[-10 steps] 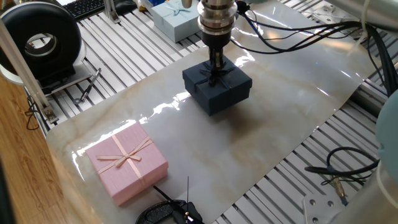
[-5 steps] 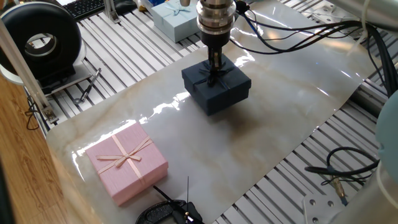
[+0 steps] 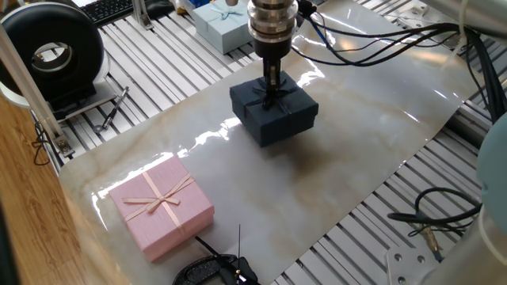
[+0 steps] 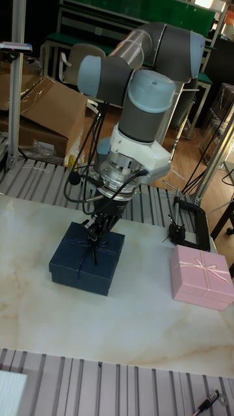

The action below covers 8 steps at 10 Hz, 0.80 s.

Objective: Open a box

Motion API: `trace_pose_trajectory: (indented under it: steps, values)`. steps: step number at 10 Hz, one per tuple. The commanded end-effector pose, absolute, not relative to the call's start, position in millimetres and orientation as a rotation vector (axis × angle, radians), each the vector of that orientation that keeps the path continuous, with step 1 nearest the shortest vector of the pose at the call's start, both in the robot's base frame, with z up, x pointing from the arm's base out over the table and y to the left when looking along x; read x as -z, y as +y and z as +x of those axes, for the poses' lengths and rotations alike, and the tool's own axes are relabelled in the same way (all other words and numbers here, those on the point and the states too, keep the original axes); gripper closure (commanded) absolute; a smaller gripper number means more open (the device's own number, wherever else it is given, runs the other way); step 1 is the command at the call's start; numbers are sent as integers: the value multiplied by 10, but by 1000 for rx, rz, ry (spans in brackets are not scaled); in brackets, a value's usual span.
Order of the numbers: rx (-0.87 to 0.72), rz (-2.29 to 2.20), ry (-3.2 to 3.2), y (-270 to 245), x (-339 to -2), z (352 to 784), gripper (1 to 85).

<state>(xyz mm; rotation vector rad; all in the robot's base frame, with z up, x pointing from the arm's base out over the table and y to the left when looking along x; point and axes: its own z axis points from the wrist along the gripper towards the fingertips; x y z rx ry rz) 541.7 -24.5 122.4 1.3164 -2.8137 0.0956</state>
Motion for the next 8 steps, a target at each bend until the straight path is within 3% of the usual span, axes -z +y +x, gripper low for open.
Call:
trace_pose_trajectory:
  steps: [1,3,6,8]
  values:
    - [-102,1236,-2857,86,-1284,5451,843]
    - [-123,1237,-2851,78,-1334,5449,843]
    - [-102,1341,-2800,-441,-1246,5331,843]
    - [-95,1296,-2827,-155,-1253,5350,843]
